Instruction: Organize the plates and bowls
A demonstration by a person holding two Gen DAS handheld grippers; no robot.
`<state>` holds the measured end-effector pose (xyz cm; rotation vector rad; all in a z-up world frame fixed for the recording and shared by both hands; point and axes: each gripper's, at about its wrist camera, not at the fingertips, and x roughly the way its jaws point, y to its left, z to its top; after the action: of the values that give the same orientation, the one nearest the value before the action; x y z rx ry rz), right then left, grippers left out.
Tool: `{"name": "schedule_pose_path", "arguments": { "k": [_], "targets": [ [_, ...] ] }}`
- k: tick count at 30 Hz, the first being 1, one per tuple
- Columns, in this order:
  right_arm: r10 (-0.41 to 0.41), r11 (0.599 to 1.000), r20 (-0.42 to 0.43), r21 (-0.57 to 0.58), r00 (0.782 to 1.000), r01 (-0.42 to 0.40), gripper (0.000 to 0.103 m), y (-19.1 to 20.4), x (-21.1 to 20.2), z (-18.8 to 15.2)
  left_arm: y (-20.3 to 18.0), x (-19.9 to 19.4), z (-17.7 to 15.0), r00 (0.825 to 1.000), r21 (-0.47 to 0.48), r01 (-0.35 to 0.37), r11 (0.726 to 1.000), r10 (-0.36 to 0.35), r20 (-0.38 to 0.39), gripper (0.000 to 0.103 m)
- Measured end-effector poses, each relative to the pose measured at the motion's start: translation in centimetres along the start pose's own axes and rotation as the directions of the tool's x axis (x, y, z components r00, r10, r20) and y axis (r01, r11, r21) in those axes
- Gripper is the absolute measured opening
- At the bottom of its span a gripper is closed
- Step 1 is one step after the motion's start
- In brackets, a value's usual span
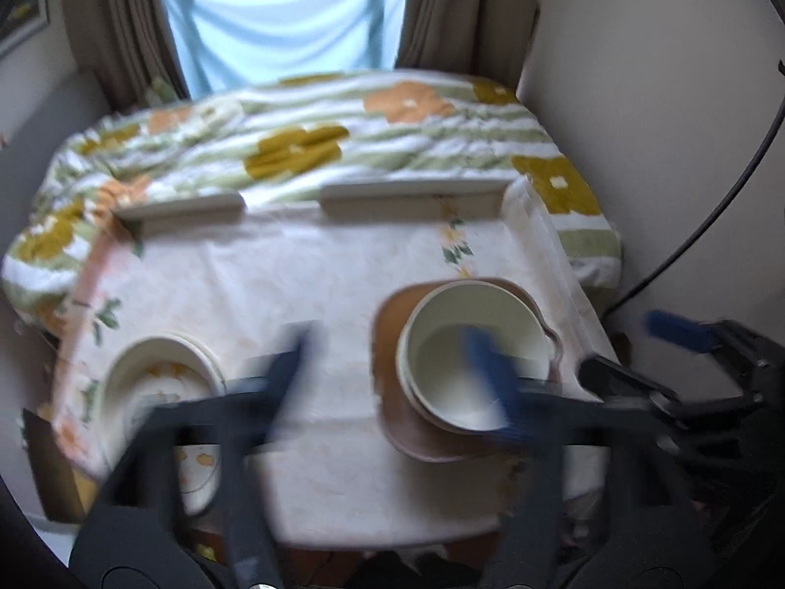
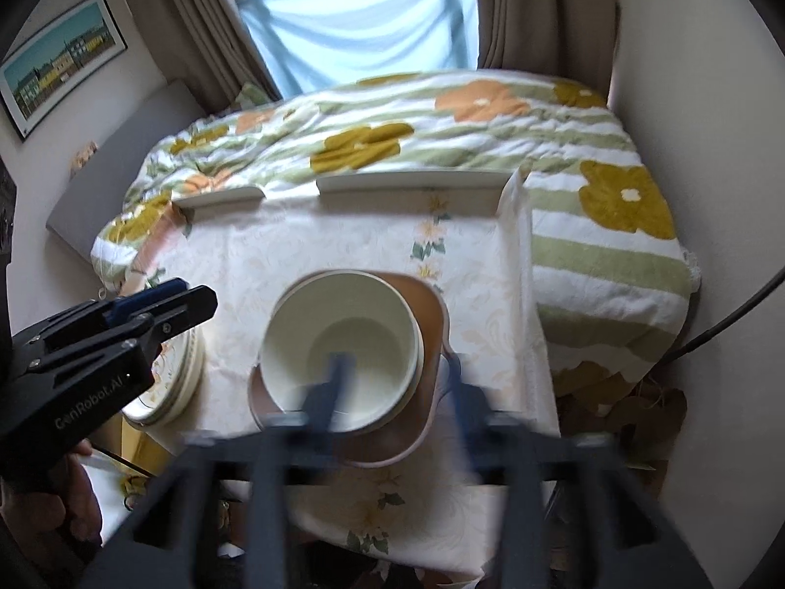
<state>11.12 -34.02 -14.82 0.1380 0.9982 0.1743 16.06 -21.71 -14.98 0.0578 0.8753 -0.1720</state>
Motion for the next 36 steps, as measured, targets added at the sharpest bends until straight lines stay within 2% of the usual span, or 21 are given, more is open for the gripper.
{"name": "schedule_pose_path", "arguments": {
  "k": [1,2,8,12,14,16,18,20,25,27,28,30,36],
  "targets": [
    [0.003,1.000,0.017,0.006,1.000,-0.003,0.094,0.0,-0.5,-0.1,0.3,-0.5,-0.1,0.999,-0.001,-0.023,1.000,0.023,0.029,0.103],
    [0.001,1.000,0.032,0.017,0.999,-0.001,0.094,-0.2,-0.9,-0.2,0.5,-1.0,-0.2,0.999,0.004,-0.019,1.000,0.018,0.048,0.103],
    [-0.041,0.998,0.066,0.049,0.997,0.038,0.094,-1.1,-2.5,-0.8,2.2,-0.5,-0.4,0.999,0.021,-0.024,1.000,0.025,-0.046,0.103],
    [-0.066,0.996,-0.040,0.054,0.997,0.069,0.094,-2.3,-2.2,-0.8,4.0,0.2,-0.6,0.985,0.041,-0.041,0.998,0.048,-0.167,0.103],
    [-0.063,0.997,-0.103,0.040,0.993,0.068,0.094,-3.1,-1.7,-0.6,4.6,0.4,-0.4,0.980,0.056,-0.020,0.998,0.031,-0.194,0.103],
    [-0.101,0.995,-0.145,-0.001,0.984,0.102,0.094,-3.4,-1.0,-0.5,4.8,1.5,-0.1,0.970,0.064,0.008,0.998,0.008,-0.245,0.103],
    [-0.114,0.993,-0.206,-0.039,0.972,0.109,0.094,-3.3,0.5,-0.7,4.5,3.2,-0.4,0.954,0.074,0.034,0.997,-0.010,-0.301,0.103],
    [-0.095,0.995,-0.287,-0.045,0.953,0.085,0.094,-3.3,3.0,-1.1,4.0,5.0,-1.1,0.936,0.097,0.047,0.994,-0.010,-0.351,0.103],
    [-0.103,0.995,-0.388,-0.056,0.916,0.088,0.093,-3.2,6.8,-1.9,3.4,9.0,-3.0,0.882,0.114,0.079,0.990,-0.016,-0.471,0.101],
    [-0.081,0.997,-0.421,-0.039,0.904,0.071,0.085,-3.4,7.8,-1.9,3.2,10.2,-3.4,0.865,0.112,0.093,0.989,-0.025,-0.502,0.097],
    [-0.070,0.998,-0.436,-0.030,0.897,0.063,0.082,-3.5,8.3,-1.9,3.1,10.6,-3.5,0.858,0.110,0.098,0.989,-0.028,-0.513,0.093],
    [-0.053,0.999,-0.456,-0.018,0.888,0.051,0.072,-3.7,9.2,-1.6,2.9,11.5,-3.6,0.844,0.092,0.123,0.988,-0.055,-0.534,0.089],
    [-0.039,0.999,-0.492,-0.038,0.869,0.023,0.050,-3.4,11.4,-1.4,1.9,14.5,-4.2,0.802,0.062,0.180,0.982,-0.110,-0.587,0.056]
  ]
}}
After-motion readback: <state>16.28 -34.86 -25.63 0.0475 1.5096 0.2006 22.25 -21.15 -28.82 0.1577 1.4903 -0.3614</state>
